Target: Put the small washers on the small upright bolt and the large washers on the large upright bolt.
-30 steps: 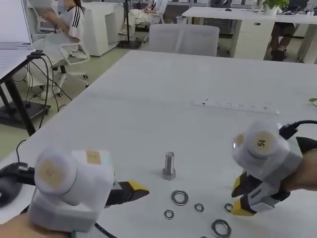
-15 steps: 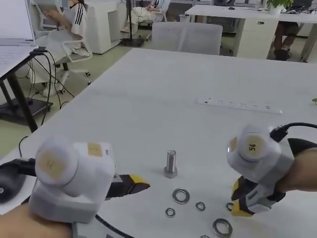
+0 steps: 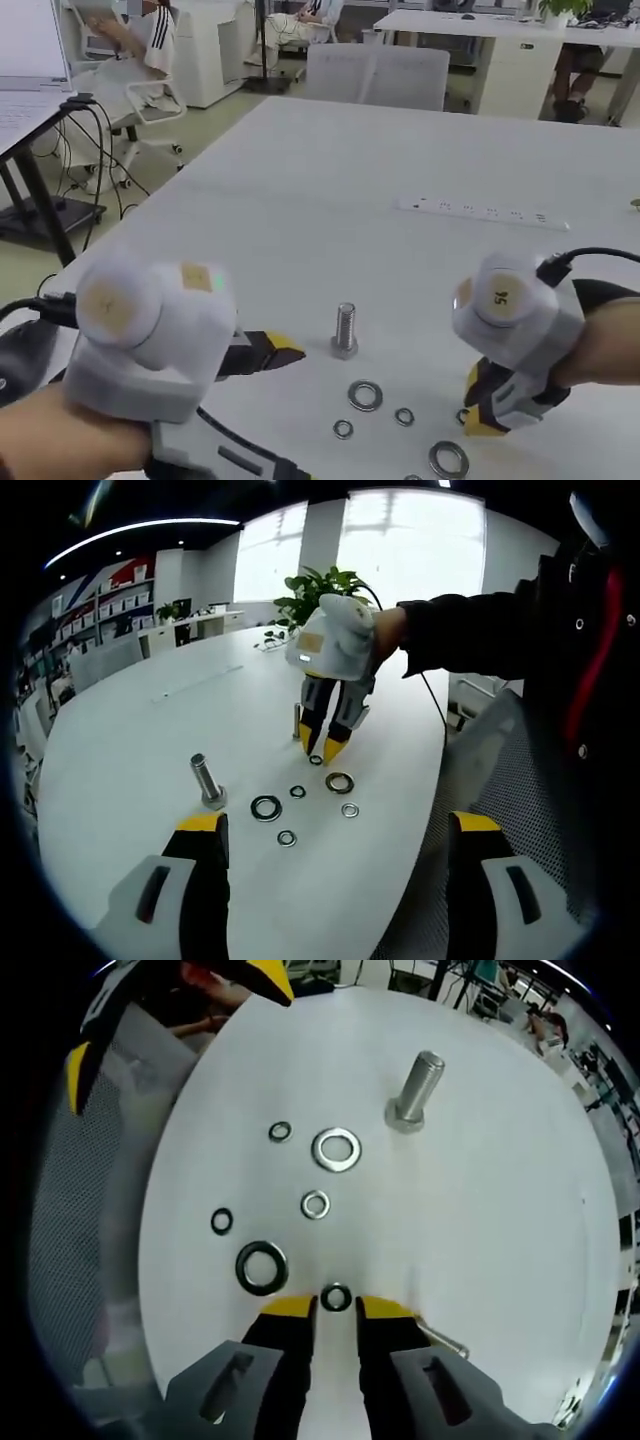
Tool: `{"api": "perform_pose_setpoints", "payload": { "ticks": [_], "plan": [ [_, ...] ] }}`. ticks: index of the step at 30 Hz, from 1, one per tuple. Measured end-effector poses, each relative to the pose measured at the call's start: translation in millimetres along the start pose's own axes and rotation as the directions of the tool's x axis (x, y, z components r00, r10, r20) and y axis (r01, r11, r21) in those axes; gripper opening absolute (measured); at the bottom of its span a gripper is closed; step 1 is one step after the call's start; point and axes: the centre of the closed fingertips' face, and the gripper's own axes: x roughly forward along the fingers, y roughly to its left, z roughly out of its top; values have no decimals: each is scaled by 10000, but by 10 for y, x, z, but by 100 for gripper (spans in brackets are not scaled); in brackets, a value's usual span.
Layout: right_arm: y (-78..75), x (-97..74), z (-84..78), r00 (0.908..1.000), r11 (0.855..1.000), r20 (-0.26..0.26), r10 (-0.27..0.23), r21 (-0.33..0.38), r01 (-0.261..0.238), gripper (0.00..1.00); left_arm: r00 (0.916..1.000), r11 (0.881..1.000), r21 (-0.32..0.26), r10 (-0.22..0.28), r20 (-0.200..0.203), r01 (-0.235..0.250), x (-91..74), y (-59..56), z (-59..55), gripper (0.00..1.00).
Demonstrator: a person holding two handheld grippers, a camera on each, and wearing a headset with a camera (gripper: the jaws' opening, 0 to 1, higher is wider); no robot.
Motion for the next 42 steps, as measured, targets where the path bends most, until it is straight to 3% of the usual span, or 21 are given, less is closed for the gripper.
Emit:
{"api": "perform_pose_setpoints", "payload": {
  "ticks": [20,42],
  "plan": [
    [5,1,6,9996,9998,-198,188,102,-186,16,9998,9999,102,-87,183,85,70,70,114,90],
    [21,0,31,9996,9999,-245,136,-43,-137,14,9996,9999,26,-134,266,133,96,57,109,89]
  ]
}}
